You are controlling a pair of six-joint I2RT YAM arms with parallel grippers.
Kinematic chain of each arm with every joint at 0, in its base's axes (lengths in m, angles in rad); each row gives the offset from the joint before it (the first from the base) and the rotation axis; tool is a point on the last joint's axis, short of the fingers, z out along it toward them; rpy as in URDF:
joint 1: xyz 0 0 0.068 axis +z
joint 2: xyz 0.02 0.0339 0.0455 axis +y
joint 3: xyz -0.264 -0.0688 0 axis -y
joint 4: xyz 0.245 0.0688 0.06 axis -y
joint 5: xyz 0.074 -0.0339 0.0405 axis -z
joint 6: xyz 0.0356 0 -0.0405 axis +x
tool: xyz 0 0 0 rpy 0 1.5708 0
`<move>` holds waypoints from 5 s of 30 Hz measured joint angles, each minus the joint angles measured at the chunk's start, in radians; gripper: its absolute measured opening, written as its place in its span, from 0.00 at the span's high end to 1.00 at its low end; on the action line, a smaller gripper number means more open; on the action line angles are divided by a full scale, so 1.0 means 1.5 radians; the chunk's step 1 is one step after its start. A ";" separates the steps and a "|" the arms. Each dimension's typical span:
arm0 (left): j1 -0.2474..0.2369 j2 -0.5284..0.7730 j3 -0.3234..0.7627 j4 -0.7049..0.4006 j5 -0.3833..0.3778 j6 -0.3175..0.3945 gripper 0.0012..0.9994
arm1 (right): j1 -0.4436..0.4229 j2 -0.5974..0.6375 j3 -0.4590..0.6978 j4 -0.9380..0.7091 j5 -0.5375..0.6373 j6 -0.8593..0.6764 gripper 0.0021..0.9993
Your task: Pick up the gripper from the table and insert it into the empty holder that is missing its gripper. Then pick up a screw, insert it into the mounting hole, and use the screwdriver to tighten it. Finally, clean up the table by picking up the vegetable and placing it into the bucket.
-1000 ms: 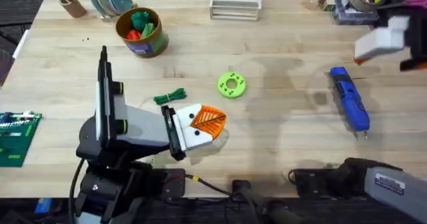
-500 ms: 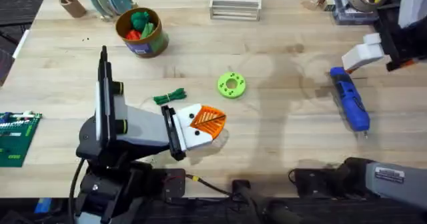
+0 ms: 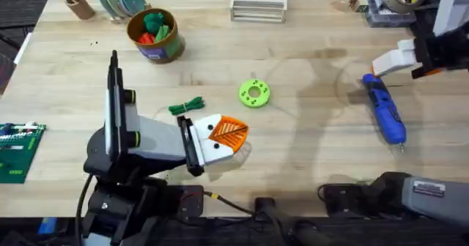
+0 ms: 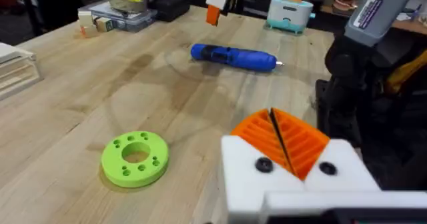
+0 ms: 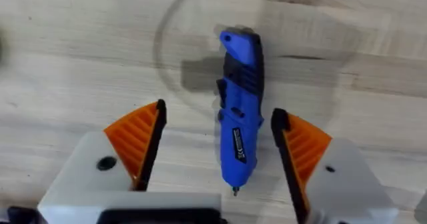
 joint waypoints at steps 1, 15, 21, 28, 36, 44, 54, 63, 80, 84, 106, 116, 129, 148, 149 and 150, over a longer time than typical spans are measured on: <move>0.000 0.000 0.000 0.000 0.000 0.000 0.99 | -0.003 0.002 -0.006 0.002 -0.001 -0.006 0.01; 0.000 0.000 0.000 0.000 0.000 0.000 0.99 | -0.011 0.130 -0.052 0.050 0.039 -0.126 0.01; 0.000 0.000 0.000 0.000 0.000 0.000 0.99 | -0.011 0.182 -0.052 0.072 0.045 -0.157 0.01; 0.000 0.000 0.000 0.000 0.000 0.000 0.99 | -0.011 0.196 -0.052 0.080 0.049 -0.166 0.07; 0.000 0.000 0.000 0.000 0.000 0.000 0.99 | -0.011 0.196 -0.052 0.093 0.049 -0.168 0.13; 0.000 0.000 0.000 0.000 0.000 0.000 0.99 | -0.011 0.220 -0.053 0.097 0.055 -0.168 0.21; 0.000 0.000 0.000 0.000 0.000 0.000 0.99 | -0.013 0.220 -0.053 0.109 0.064 -0.170 0.38; 0.000 0.000 0.000 0.000 0.000 0.000 0.99 | -0.014 0.220 -0.053 0.113 0.060 -0.169 0.38; 0.000 0.000 0.000 0.000 0.000 0.000 0.99 | -0.018 0.220 -0.053 0.125 0.036 -0.167 0.32; 0.000 0.000 0.000 0.000 0.000 0.000 0.99 | -0.018 0.220 -0.053 0.130 0.031 -0.159 0.32; 0.000 0.000 0.000 0.000 0.000 0.000 0.99 | -0.017 0.220 -0.053 0.132 0.016 -0.140 0.70; 0.000 0.000 0.000 0.000 0.000 0.000 0.99 | -0.016 0.220 -0.053 0.132 0.007 -0.140 0.79; 0.000 0.000 0.000 0.000 0.000 0.000 0.99 | -0.016 0.220 -0.054 0.131 0.002 -0.140 0.80; 0.000 0.000 0.000 0.000 0.000 0.000 0.99 | -0.015 0.036 -0.057 0.126 -0.008 -0.117 0.83; 0.000 0.000 0.000 0.000 0.000 0.000 0.99 | -0.015 0.023 -0.057 0.125 -0.009 -0.114 0.83; 0.000 0.000 0.000 0.000 0.000 0.000 0.99 | -0.015 0.009 -0.057 0.124 -0.009 -0.111 0.83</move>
